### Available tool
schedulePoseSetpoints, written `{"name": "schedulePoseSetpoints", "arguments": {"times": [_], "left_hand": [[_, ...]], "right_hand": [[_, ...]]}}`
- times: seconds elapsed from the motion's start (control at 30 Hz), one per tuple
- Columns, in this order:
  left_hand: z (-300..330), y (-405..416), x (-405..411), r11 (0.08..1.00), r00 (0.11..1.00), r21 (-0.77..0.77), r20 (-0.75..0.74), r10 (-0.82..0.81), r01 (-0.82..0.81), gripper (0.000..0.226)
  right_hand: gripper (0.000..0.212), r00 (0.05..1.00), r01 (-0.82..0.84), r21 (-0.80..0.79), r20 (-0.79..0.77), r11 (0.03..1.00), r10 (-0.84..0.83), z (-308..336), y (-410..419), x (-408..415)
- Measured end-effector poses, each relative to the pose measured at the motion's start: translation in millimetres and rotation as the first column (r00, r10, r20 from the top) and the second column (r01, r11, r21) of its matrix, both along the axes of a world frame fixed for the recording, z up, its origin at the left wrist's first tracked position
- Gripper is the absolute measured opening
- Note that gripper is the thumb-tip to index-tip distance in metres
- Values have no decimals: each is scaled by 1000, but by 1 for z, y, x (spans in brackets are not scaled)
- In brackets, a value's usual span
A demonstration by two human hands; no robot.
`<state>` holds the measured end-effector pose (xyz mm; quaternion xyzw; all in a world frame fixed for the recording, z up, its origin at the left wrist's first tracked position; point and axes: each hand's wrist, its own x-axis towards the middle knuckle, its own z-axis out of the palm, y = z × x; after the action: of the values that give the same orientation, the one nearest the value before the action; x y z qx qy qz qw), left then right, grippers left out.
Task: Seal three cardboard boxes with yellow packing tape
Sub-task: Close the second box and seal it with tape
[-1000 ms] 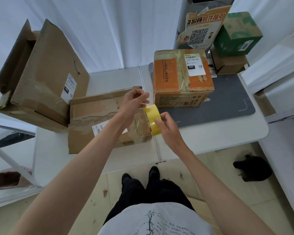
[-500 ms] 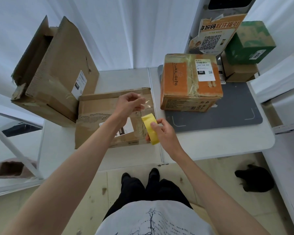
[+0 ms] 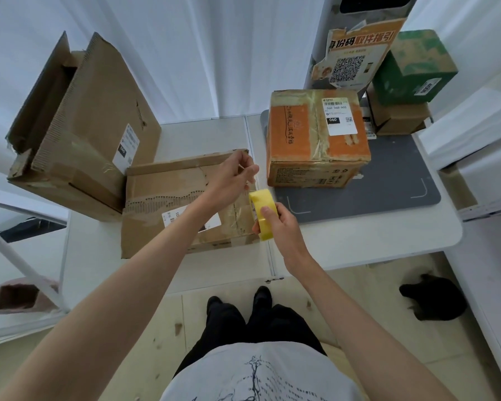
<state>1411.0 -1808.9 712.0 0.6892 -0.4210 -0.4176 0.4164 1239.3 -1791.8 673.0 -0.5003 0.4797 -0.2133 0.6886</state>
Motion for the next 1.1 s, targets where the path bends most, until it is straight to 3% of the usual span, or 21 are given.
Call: {"name": "schedulePoseSetpoints", "arguments": {"times": [0.13,0.2,0.3,0.43,0.53,0.63,0.8,0.93,1.0,1.1], "left_hand": [[0,-13,-13,999,996,-35,88,-32,35,15],[-4,-20,-18,991,981,-11,149,-127,130,9],[-17,-30,-21,937,897,108,272,-349,332,45],[-41,-40,-33,861,737,232,446,-508,453,69],[-62,-41,-42,855,666,220,547,-507,470,70],[-79,-42,-46,869,633,190,617,-468,458,74],[-97,-46,-46,881,598,190,671,-439,434,79],[-106,-51,-48,889,623,182,654,-429,421,86],[-108,-57,-50,893,647,187,631,-429,409,84],[-107,-64,-50,887,668,195,595,-447,419,80]], "right_hand": [[14,997,74,23,1,997,-74,-5,-10,-5],[13,996,90,59,-17,994,-89,-7,-18,-10],[14,993,110,153,-53,982,-102,-18,-29,-17],[37,991,119,300,-90,947,-96,-44,-41,-22],[36,991,110,313,-108,944,-80,-61,-47,-17],[65,988,118,305,-135,945,-80,-85,-53,-17],[16,981,141,286,-169,948,-95,-87,-61,-22],[28,968,184,271,-215,945,-127,-102,-67,-26],[28,944,282,214,-235,935,-231,-110,-67,-27],[20,826,488,97,-372,867,-424,-126,-66,-35]]}}
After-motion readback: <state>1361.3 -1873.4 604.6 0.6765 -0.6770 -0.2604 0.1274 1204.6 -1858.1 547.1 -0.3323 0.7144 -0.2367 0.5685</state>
